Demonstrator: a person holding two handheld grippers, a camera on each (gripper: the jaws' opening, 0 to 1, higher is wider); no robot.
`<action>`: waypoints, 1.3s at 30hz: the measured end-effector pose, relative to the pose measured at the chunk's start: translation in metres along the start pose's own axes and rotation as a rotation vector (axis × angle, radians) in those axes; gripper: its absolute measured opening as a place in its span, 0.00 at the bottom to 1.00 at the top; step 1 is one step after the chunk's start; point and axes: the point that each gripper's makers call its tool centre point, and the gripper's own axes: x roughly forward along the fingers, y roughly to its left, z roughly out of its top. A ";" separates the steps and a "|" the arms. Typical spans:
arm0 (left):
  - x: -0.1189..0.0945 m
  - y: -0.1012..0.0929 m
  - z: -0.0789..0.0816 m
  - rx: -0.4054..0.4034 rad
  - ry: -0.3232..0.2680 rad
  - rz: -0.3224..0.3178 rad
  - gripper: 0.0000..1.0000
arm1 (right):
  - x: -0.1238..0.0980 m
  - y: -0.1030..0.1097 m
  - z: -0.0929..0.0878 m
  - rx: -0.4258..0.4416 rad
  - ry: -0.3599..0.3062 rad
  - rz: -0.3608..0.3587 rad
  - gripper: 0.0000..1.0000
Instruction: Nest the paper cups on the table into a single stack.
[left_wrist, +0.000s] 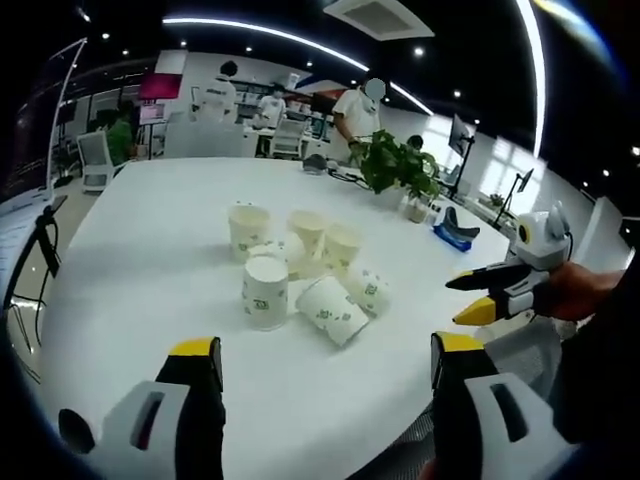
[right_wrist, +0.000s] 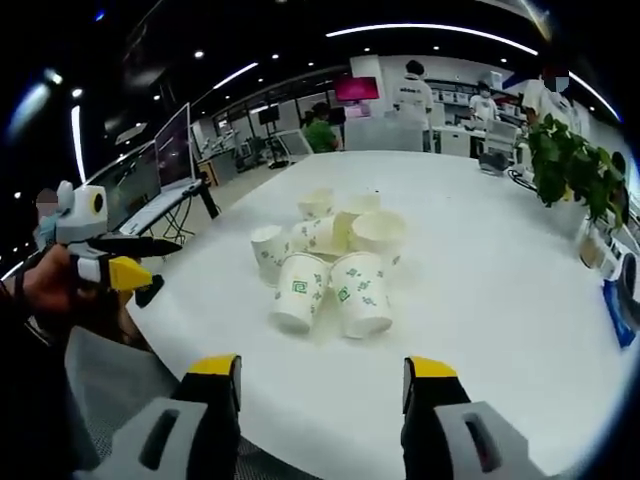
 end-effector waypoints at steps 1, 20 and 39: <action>0.001 0.001 0.000 0.001 0.002 -0.001 0.84 | 0.000 0.000 0.000 0.001 0.000 -0.001 0.65; 0.015 0.015 0.012 0.054 0.030 -0.015 0.82 | -0.002 -0.007 0.003 -0.002 -0.008 -0.017 0.65; 0.076 0.040 0.036 0.131 0.106 -0.030 0.75 | -0.006 -0.009 0.005 0.006 -0.014 -0.029 0.65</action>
